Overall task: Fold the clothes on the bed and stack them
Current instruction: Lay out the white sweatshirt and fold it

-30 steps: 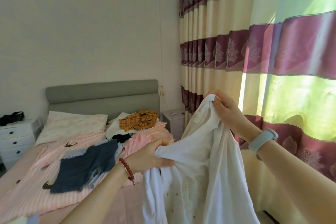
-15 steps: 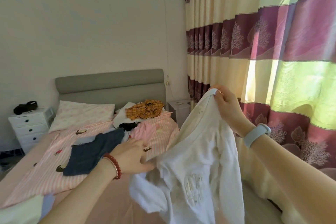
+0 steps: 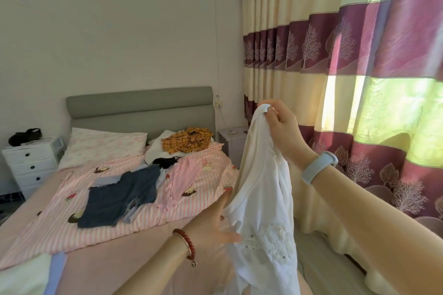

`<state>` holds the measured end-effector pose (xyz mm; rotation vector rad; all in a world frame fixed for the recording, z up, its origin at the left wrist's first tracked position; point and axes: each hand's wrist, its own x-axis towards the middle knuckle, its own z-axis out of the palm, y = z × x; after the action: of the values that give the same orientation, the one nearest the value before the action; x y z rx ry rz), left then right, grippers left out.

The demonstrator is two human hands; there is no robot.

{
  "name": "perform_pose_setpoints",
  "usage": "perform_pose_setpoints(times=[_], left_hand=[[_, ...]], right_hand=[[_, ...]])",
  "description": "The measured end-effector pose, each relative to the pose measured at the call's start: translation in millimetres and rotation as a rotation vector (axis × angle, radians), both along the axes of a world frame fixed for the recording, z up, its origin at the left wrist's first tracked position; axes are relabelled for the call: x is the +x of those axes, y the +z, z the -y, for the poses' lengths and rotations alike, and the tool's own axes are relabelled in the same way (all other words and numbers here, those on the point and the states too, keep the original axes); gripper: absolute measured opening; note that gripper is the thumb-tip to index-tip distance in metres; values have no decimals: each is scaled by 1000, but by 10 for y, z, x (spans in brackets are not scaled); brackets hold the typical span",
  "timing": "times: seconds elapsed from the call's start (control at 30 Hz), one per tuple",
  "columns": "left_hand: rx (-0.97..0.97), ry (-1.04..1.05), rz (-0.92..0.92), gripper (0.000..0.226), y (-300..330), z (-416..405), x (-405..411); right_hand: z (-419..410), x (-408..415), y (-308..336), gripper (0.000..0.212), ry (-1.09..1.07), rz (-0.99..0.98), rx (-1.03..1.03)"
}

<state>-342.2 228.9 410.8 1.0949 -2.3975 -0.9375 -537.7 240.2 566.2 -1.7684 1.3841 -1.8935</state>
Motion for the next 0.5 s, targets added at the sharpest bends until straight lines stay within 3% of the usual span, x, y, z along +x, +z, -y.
perform_pose_setpoints(times=[0.1, 0.13, 0.2, 0.27, 0.33, 0.4, 0.5], left_hand=[[-62, 192, -197, 18, -76, 66, -51], [-3, 216, -293, 11, -80, 112, -40], [172, 231, -433, 12, -37, 192, 23], [218, 259, -462, 10, 49, 254, 140], [201, 292, -489, 9, 149, 296, 257], [166, 347, -596, 23, 299, 302, 363], [-81, 390, -641, 14, 575, 253, 483]], right_hand=[[-28, -106, 13, 26, -44, 9, 44], [-46, -145, 4, 26, -57, 4, 50], [-89, -227, -27, 26, -94, -23, 58], [-136, -322, -79, 28, -150, -84, 70], [-189, -420, -174, 27, -222, -149, 70], [-233, -508, -289, 25, -318, -225, 84], [-278, -562, -427, 25, -449, -371, 134]])
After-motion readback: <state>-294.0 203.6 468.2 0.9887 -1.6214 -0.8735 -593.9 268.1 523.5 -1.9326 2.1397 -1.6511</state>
